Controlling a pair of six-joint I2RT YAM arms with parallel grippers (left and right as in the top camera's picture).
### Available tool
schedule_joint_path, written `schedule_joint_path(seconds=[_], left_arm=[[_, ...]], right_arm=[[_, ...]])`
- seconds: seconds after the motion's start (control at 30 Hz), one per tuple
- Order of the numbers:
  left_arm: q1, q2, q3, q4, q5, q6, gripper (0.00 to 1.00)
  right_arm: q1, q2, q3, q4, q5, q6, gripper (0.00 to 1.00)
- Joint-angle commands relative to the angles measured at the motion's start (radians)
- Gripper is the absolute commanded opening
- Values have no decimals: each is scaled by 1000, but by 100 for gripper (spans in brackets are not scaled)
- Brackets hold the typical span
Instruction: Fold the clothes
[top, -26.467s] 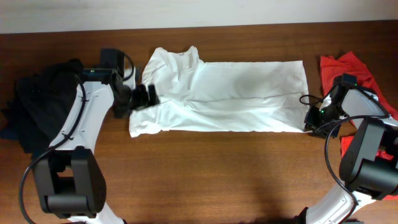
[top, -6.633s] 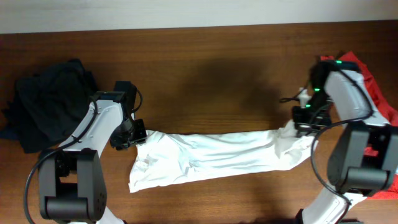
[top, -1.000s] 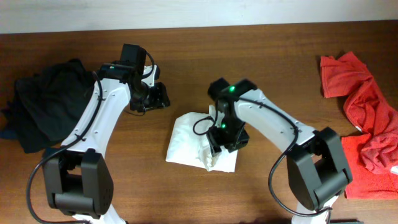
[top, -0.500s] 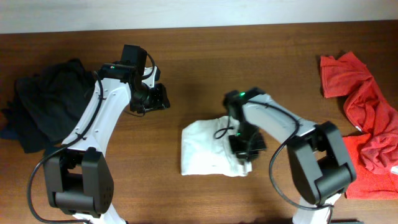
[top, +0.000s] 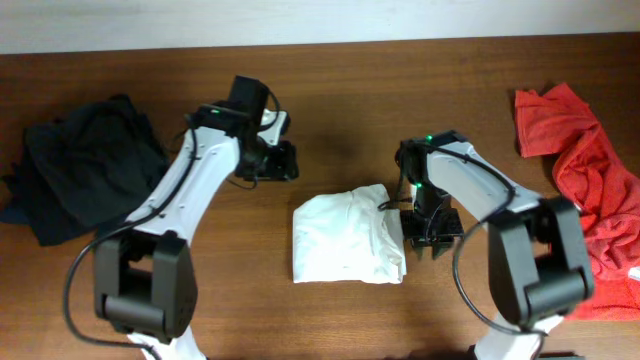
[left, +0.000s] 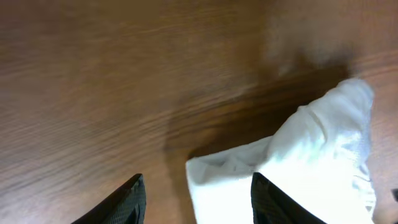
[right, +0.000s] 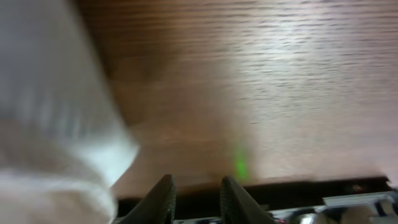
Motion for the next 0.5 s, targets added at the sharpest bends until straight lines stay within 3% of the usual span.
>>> schedule_joint_path(seconds=[0.0,0.07,0.23,0.47], left_arm=[[-39,84,12,16,16,46,54],[-55,131,12,11,16,47,54],[-80,213,12,-43,16,46,54],[-81,233,13,-264,-30,46,53]], right_arm=[[2,-166,5,42,-285,-134,38],[16,-192,4,46,-342,-178,43],[75,-180,-35,53,-343,-196,45],[119,-157,-224,255,-298,-191,45]])
